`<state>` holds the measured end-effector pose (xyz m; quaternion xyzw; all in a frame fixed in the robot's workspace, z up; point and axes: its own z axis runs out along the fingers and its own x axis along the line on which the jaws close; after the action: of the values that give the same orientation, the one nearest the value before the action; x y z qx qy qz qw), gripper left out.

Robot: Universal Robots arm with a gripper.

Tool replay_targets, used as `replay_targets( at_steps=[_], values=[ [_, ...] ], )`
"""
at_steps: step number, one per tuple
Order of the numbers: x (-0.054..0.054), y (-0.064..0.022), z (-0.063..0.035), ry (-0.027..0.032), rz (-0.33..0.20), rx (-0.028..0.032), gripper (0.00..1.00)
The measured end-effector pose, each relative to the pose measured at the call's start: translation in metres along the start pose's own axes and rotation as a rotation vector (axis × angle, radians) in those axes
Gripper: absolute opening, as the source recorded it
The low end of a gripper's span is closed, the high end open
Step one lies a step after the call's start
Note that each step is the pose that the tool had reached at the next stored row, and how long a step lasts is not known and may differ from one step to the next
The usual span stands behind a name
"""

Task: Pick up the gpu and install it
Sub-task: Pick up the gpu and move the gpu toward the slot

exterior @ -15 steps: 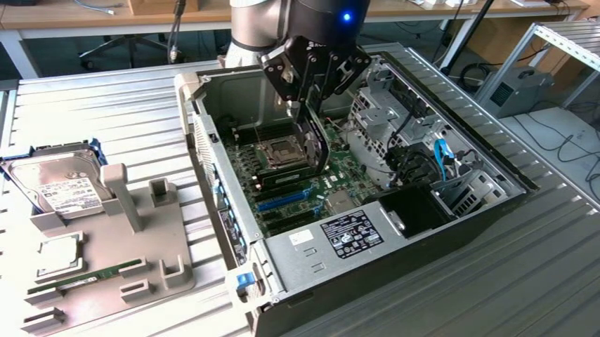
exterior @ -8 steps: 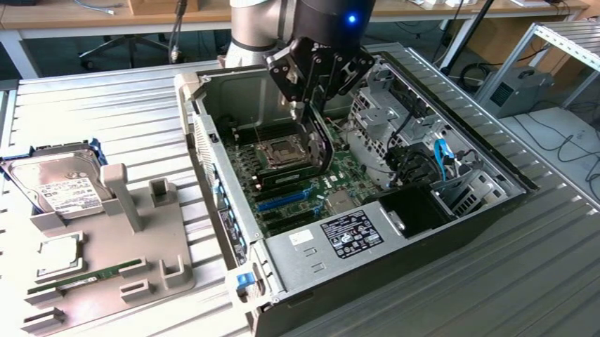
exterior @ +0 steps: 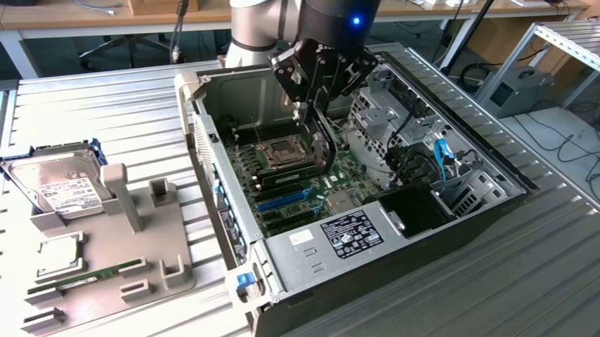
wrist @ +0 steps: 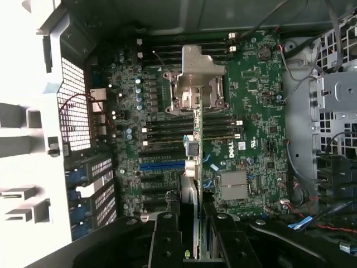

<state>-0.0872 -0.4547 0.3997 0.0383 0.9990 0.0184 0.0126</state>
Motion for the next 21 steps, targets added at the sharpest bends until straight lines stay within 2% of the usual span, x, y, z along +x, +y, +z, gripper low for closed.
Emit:
replay_targets(
  at_steps=[21],
  values=[
    [-0.014,0.0009,0.0052,0.0002,0.000,0.0001,0.26]
  ],
)
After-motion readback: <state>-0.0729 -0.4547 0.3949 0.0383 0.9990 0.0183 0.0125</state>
